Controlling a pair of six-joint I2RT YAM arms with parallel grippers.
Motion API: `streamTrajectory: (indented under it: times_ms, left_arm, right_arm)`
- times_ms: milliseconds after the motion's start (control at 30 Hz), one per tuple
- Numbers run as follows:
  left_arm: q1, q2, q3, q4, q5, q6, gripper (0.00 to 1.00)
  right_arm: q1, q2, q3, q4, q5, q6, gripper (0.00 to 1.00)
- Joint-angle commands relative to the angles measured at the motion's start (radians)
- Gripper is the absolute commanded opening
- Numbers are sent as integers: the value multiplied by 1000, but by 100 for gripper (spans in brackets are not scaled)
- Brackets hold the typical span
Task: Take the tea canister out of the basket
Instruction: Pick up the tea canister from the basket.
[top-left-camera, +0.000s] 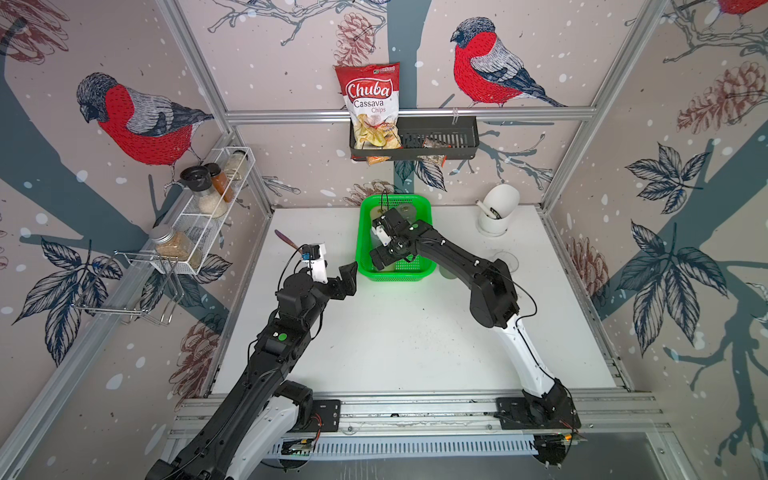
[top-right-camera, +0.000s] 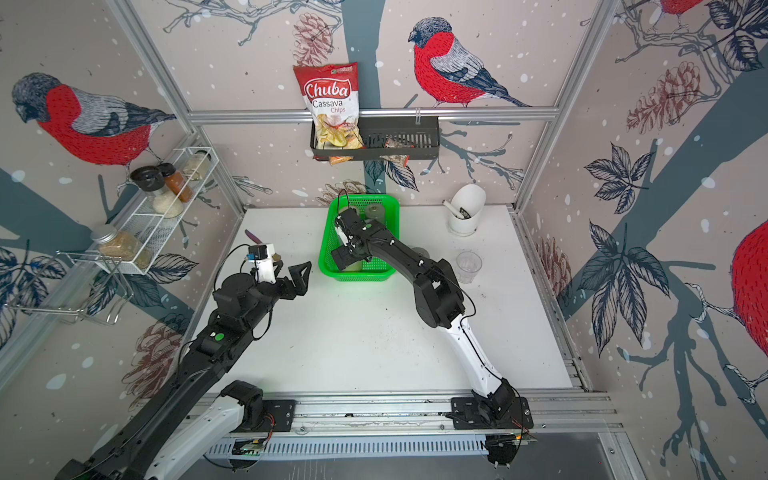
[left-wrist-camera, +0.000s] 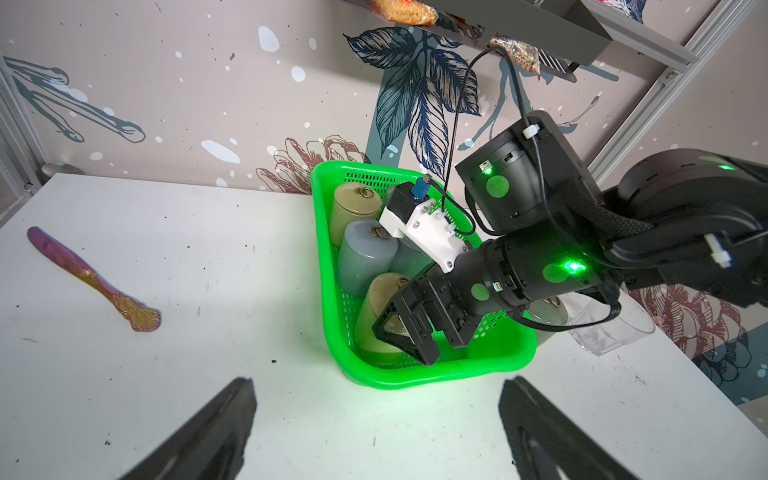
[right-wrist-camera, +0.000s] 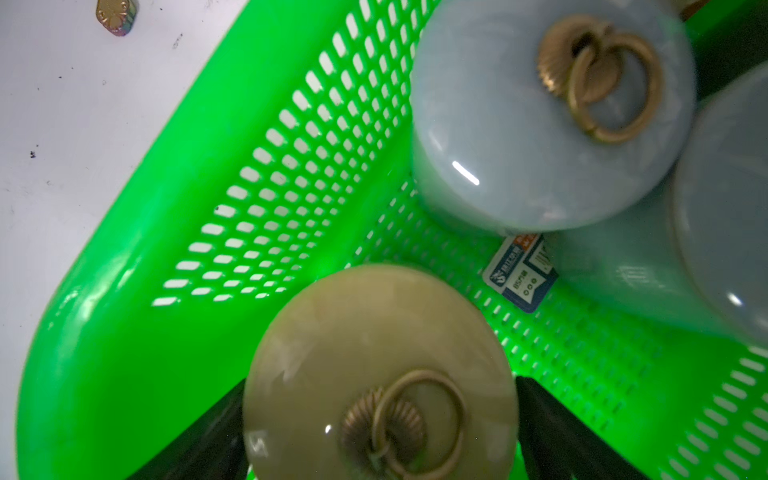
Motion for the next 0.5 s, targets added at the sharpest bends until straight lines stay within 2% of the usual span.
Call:
streamTrajectory:
  times_ms: [0, 267, 467]
  left_arm:
    - [0, 3, 6, 15, -4, 16, 96]
    - [0, 7, 6, 12, 2, 16, 96]
    - [0, 6, 2, 9, 4, 15, 96]
  right_arm:
    - [2, 14, 16, 12, -11, 14, 95]
    - [1, 28, 23, 11, -7, 11, 90]
    - [0, 32, 22, 10, -7, 9, 81]
